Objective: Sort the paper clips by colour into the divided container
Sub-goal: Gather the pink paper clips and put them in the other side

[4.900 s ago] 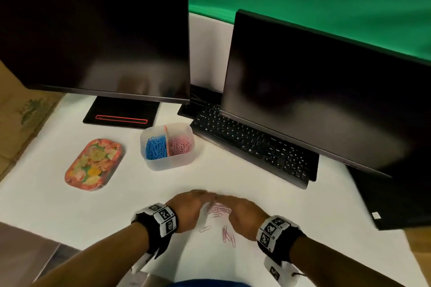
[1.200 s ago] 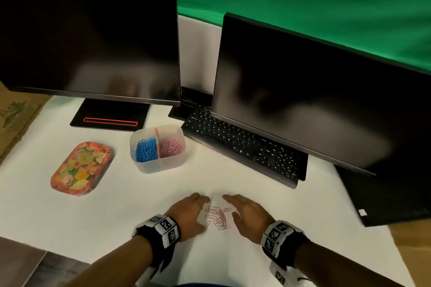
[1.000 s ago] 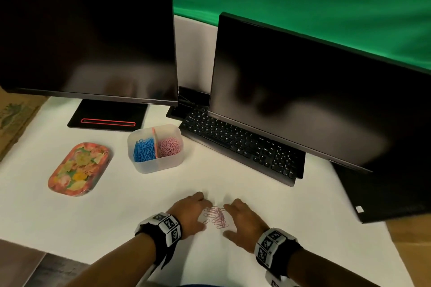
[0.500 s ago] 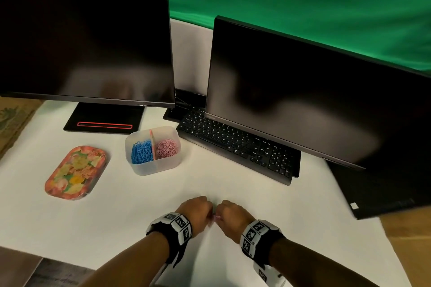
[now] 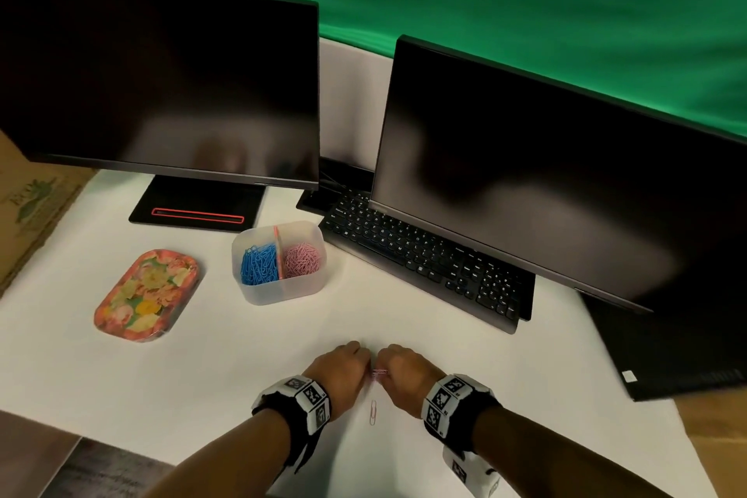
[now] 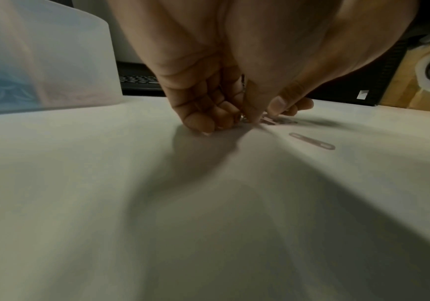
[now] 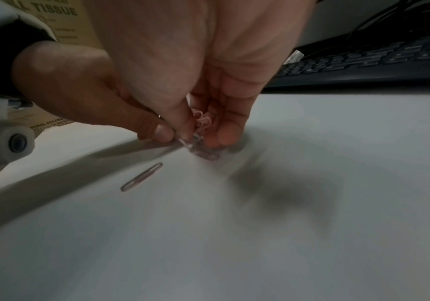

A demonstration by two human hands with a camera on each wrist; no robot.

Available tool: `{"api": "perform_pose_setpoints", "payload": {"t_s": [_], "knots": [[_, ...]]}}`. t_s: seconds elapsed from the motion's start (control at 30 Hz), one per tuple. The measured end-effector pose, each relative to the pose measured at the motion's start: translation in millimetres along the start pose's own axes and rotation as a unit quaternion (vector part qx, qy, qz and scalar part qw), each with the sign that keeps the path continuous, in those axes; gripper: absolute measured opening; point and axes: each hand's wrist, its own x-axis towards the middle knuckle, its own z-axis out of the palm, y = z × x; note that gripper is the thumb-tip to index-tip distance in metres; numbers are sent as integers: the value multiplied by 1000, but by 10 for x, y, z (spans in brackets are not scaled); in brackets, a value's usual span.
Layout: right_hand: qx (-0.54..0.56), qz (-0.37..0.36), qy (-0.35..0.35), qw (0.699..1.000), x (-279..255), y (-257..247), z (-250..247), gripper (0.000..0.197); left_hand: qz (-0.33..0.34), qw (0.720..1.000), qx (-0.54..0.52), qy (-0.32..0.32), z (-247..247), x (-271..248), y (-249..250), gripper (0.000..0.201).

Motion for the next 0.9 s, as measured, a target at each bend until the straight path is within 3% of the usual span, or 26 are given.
{"api": "perform_pose_setpoints", "payload": {"t_s": [0.13, 0.33, 0.47, 0.6, 0.73, 0.83, 0.9], "knots": [[3, -24, 29, 999, 49, -151, -341, 20, -2, 997, -58, 59, -284, -8, -91, 17], [-17, -64, 101, 993, 496, -639, -1028, 18, -16, 979, -95, 181, -1147, 15, -387, 8], [-11, -58, 111, 992, 910, -1013, -1339, 22, -78, 967, -91, 226, -1605, 116, -659, 11], [9, 1, 118, 993, 1226, -1162, -1389, 23, -146, 962, -58, 223, -1671, 273, -867, 12], [138, 10, 111, 984, 1292, -1076, -1338, 35, -184, 962, -53, 196, -1563, 370, -906, 20], [164, -6, 149, 975, 1173, -871, -1304, 34, -157, 953, -71, 249, -1509, 324, -835, 21], [74, -13, 151, 986, 1039, -699, -1246, 31, -107, 953, -81, 272, -1428, 199, -750, 15]]}}
